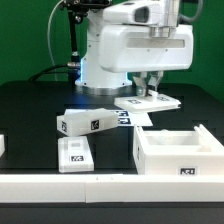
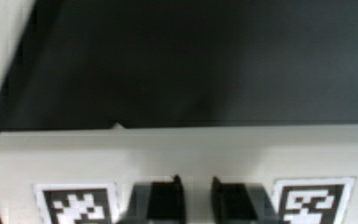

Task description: Assemble cabinet

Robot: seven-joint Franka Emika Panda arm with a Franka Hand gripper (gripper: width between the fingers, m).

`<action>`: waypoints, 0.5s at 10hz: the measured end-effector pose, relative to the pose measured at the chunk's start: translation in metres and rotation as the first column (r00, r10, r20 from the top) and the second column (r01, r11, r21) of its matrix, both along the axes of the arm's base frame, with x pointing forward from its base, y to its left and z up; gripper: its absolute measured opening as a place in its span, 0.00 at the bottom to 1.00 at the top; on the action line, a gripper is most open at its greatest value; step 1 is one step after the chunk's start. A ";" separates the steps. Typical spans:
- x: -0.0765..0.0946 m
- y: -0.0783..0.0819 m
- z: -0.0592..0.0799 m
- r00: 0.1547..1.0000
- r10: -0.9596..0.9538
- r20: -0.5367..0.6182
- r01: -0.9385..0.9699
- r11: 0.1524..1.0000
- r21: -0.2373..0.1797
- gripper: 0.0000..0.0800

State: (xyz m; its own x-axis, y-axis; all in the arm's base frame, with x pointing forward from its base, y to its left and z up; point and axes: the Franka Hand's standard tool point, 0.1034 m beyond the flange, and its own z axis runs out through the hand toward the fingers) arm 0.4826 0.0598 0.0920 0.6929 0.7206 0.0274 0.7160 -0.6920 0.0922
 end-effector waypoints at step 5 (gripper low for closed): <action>0.003 -0.001 -0.002 0.921 0.388 -0.038 -0.390 0.918 -0.076 0.08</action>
Offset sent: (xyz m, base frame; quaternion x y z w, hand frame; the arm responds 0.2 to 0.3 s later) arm 0.0000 0.0000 0.0000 0.0000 0.0000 -0.1938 0.9810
